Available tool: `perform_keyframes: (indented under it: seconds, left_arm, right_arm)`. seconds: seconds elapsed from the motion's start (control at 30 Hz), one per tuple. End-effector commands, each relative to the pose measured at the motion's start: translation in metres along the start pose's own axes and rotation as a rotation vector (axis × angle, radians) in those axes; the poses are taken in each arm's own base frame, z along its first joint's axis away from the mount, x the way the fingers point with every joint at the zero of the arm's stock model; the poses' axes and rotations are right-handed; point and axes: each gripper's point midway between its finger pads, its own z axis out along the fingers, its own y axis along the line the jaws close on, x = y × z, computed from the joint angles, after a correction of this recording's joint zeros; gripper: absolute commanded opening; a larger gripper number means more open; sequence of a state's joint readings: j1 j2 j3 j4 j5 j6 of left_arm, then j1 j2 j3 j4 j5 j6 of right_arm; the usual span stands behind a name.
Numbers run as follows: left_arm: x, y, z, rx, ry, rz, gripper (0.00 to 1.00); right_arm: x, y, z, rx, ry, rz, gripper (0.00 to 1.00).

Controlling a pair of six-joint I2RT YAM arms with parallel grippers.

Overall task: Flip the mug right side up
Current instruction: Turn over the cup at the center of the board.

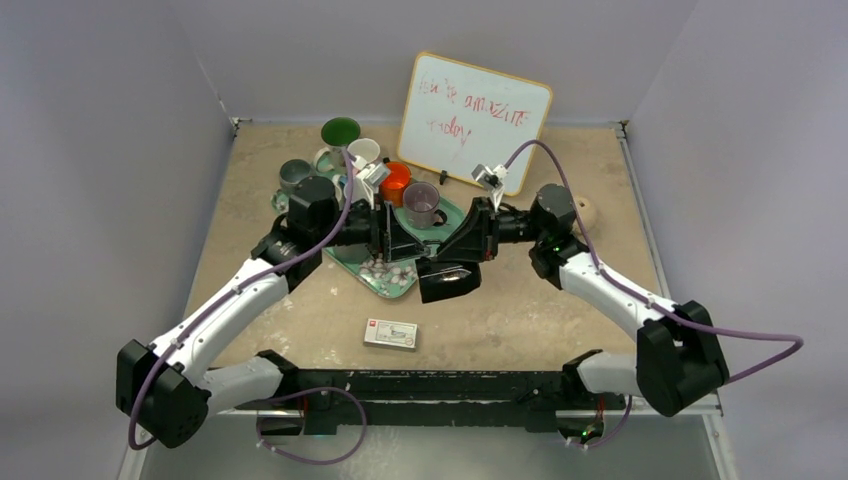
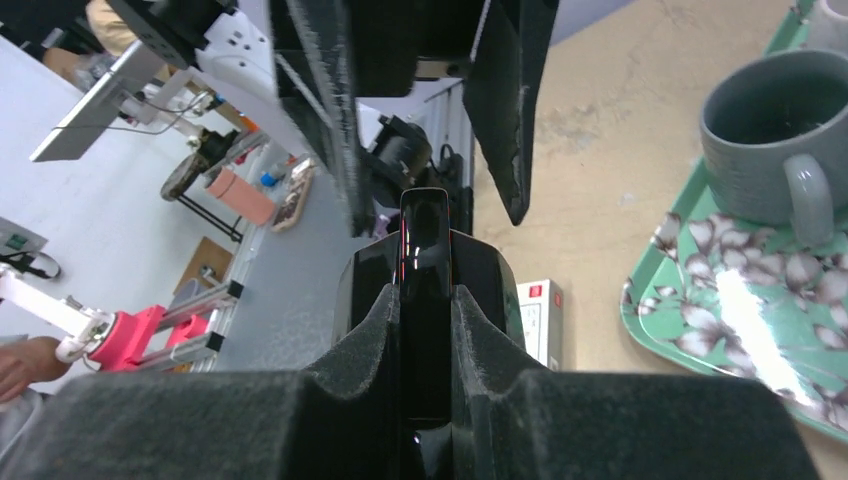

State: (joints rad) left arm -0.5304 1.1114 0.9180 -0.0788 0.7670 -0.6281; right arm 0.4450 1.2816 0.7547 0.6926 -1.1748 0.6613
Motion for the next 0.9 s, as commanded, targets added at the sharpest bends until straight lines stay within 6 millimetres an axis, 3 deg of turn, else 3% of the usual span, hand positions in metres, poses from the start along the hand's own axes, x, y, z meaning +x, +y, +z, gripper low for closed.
perform_keyframes:
  seconds: [0.0, 0.2, 0.87]
  left_arm:
    - [-0.013, -0.015, 0.003, 0.088, -0.044, 0.032, 0.55]
    - [-0.006, -0.015, 0.006, 0.133, -0.037, 0.001, 0.42]
    - [-0.002, -0.01, 0.013, 0.149, -0.012, -0.039, 0.24]
  right_arm:
    - [-0.022, 0.037, -0.001, -0.119, -0.045, -0.099, 0.0]
    - [-0.03, 0.038, 0.001, -0.148, -0.098, -0.073, 0.0]
    - [-0.034, 0.026, 0.006, -0.169, -0.146, -0.028, 0.0]
